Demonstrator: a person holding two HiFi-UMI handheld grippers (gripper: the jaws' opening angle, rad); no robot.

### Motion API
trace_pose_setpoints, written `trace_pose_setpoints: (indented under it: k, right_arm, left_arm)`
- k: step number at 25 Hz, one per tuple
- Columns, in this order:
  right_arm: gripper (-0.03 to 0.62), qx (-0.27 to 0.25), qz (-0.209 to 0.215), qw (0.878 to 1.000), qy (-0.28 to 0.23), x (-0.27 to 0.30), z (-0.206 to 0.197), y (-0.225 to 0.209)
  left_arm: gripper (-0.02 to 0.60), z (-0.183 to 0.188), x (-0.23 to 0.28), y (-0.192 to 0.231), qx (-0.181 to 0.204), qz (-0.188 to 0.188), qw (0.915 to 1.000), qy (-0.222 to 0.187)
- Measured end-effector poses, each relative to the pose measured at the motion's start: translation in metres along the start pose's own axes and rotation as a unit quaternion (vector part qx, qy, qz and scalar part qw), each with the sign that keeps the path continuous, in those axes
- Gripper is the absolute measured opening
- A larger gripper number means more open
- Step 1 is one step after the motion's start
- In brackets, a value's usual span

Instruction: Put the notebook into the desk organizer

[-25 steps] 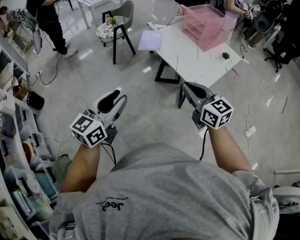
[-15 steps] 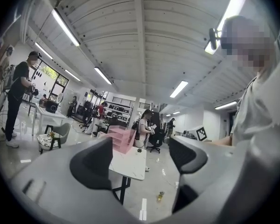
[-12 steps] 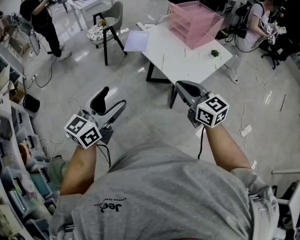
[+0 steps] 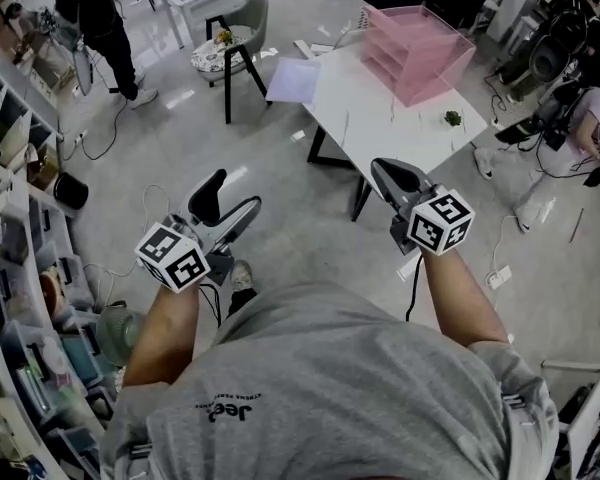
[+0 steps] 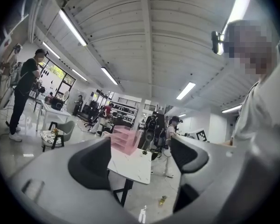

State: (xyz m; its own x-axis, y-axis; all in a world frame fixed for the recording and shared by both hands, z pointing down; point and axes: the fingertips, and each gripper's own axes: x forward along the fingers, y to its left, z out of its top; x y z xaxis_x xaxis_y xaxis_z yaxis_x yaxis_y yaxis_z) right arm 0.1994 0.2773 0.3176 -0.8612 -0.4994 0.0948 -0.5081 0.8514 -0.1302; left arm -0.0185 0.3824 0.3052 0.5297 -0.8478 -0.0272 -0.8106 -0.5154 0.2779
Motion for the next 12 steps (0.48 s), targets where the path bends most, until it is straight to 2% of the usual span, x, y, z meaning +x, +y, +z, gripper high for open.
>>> trace_pose_setpoints:
  k: [5, 9, 12]
  right_arm:
    - [0.003, -0.008, -0.017, 1.000, 0.010, 0.069, -0.001, -0.009]
    - [0.003, -0.015, -0.043, 0.999, 0.007, 0.148, 0.006, -0.019]
    - [0.003, -0.005, -0.069, 0.998, 0.006, 0.211, 0.016, -0.027]
  left_arm:
    - [0.433, 0.009, 0.006, 0.077, -0.012, -0.014, 0.9998, -0.003]
    - [0.433, 0.028, 0.020, 0.163, -0.013, -0.043, 0.9990, -0.008]
    - [0.433, 0.050, 0.032, 0.230, -0.017, -0.062, 0.9979, 0.010]
